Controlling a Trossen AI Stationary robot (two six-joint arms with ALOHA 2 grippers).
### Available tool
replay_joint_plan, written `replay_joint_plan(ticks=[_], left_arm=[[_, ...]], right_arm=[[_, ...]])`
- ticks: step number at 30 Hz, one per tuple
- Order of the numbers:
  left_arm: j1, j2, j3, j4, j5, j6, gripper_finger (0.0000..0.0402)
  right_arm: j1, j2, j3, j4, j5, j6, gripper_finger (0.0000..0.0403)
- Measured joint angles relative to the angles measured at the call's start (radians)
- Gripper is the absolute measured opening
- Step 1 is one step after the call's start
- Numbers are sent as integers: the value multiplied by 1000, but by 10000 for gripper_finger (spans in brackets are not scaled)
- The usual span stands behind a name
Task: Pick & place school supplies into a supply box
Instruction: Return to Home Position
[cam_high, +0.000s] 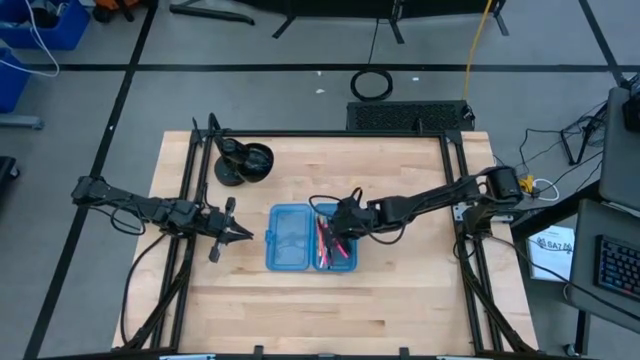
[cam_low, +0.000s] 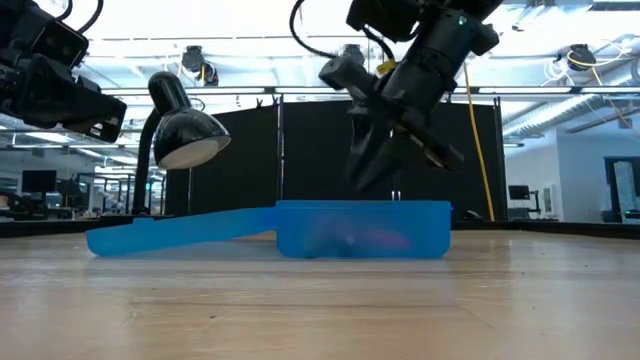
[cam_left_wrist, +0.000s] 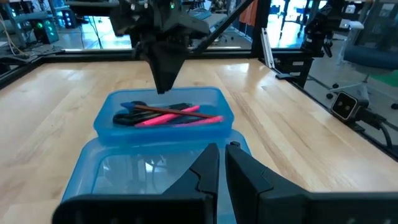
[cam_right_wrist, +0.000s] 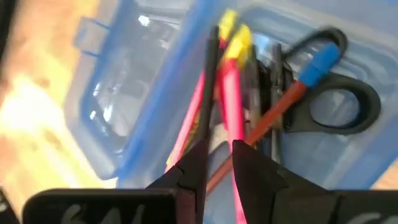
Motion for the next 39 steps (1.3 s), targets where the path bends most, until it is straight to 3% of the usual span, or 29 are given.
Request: replay_joint_plan(ticks=[4, 10, 17, 23, 30, 35, 39], left_arm=[[0, 0, 1, -7, -1, 7, 31], [0, 0, 1, -6, -38, 185, 31], [-1, 0, 36, 41, -207, 271, 30], [-46, -2, 130, 7, -291, 379, 5], [-84, -10, 161, 53, -285, 533, 2], [-62, -21, 160, 66, -148, 615, 2], [20, -21, 160, 89, -74, 611, 1]], right_arm=[[9, -55, 0, 14, -3, -165, 70], [40, -207, 0, 24, -1, -699, 54], [58, -397, 0, 1, -25, -1119, 4], [108, -608, -55, -21, 125, -1269, 1], [130, -928, -329, 140, 157, -1313, 0], [126, -1147, -528, 171, 157, -1313, 0], [102, -1276, -643, 209, 105, -1320, 0]])
